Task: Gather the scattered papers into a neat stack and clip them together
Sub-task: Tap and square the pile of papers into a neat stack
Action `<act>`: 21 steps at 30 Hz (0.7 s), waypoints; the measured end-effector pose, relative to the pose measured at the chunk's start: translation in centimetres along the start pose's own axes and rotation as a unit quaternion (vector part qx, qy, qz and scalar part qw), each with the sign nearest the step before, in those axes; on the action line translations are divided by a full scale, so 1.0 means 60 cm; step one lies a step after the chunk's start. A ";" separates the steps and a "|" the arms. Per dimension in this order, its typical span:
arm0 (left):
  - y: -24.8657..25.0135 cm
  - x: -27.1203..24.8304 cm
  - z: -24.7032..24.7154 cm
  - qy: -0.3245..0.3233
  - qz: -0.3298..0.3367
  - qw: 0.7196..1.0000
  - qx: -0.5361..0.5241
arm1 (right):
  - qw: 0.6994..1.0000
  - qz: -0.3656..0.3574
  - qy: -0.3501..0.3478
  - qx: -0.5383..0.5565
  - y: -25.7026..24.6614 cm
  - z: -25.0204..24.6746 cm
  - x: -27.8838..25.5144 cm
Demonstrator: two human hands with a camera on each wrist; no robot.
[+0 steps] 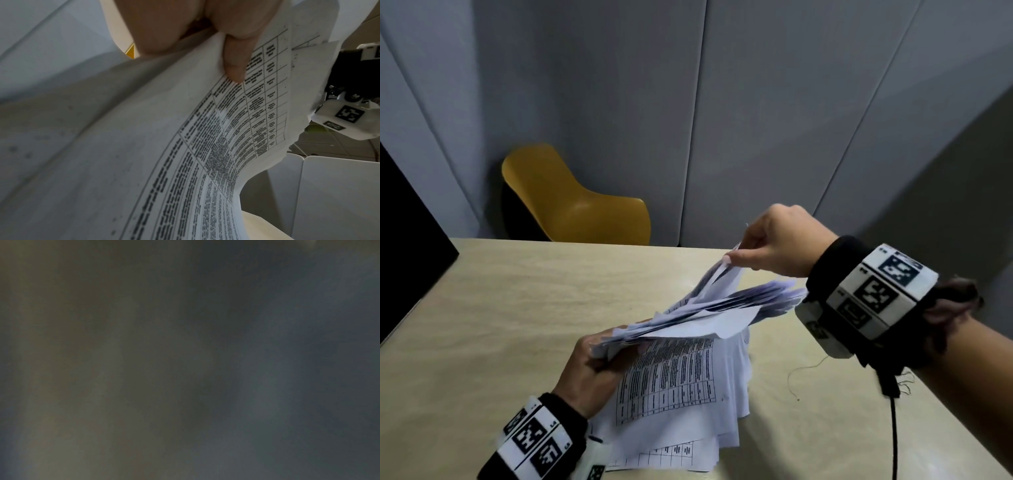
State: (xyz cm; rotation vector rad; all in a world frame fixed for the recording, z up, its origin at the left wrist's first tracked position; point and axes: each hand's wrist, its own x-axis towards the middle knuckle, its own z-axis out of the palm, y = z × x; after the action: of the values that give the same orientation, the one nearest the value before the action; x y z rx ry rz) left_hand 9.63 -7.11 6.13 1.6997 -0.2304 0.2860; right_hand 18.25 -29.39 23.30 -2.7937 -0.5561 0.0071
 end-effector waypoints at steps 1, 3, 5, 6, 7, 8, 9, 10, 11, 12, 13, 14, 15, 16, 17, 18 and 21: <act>-0.002 0.000 -0.002 0.003 0.005 1.000 -0.003 | 1.000 0.009 0.001 0.010 0.003 -0.005 0.001; -0.002 0.000 -0.005 -0.001 0.010 1.000 -0.017 | 0.999 0.023 0.002 0.028 0.011 -0.013 0.005; -0.004 0.001 -0.007 -0.006 0.004 1.000 -0.023 | 0.997 0.039 -0.014 0.059 0.018 -0.022 0.007; -0.007 -0.001 -0.009 -0.005 0.000 1.000 -0.025 | 0.996 0.050 -0.027 0.074 0.022 -0.025 0.008; -0.009 -0.001 -0.009 -0.004 -0.004 1.000 -0.026 | 0.994 0.059 -0.039 0.083 0.026 -0.028 0.009; -0.008 -0.001 -0.010 -0.006 -0.005 1.000 -0.024 | 0.992 0.069 -0.051 0.094 0.031 -0.030 0.010; -0.007 0.000 -0.011 -0.007 -0.002 1.000 -0.021 | 0.989 0.079 -0.060 0.110 0.035 -0.031 0.012; -0.008 0.000 -0.011 -0.009 0.001 1.000 -0.018 | 0.985 0.090 -0.063 0.130 0.039 -0.030 0.014; -0.011 0.001 -0.012 -0.008 0.003 1.000 -0.018 | 0.982 0.099 -0.059 0.147 0.042 -0.028 0.015; -0.010 0.001 -0.013 -0.010 0.006 1.000 -0.021 | 0.980 0.105 -0.051 0.159 0.043 -0.026 0.016; -0.008 0.002 -0.013 -0.012 0.006 1.000 -0.026 | 0.979 0.112 -0.044 0.166 0.043 -0.023 0.016; -0.007 0.003 -0.013 -0.016 0.003 0.999 -0.030 | 0.977 0.121 -0.038 0.173 0.043 -0.022 0.016; -0.008 0.004 -0.014 -0.012 -0.001 0.999 -0.035 | 0.974 0.132 -0.033 0.181 0.043 -0.020 0.016; -0.012 0.005 -0.015 -0.006 -0.006 0.999 -0.041 | 0.971 0.144 -0.026 0.189 0.044 -0.019 0.015; -0.012 0.008 -0.015 0.005 -0.010 0.999 -0.044 | 0.969 0.152 -0.015 0.193 0.045 -0.018 0.015; -0.015 0.010 -0.015 0.014 -0.010 0.999 -0.048 | 0.972 0.151 -0.003 0.181 0.045 -0.017 0.015; -0.020 0.014 -0.017 0.023 0.004 0.999 -0.039 | 0.993 0.102 0.022 0.062 0.042 -0.013 0.014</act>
State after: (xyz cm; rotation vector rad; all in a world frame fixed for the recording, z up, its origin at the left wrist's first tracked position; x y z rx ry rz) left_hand 10.74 -5.92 5.42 1.6144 -0.2115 0.3194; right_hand 20.04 -31.51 23.39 -2.7086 -0.2480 0.0217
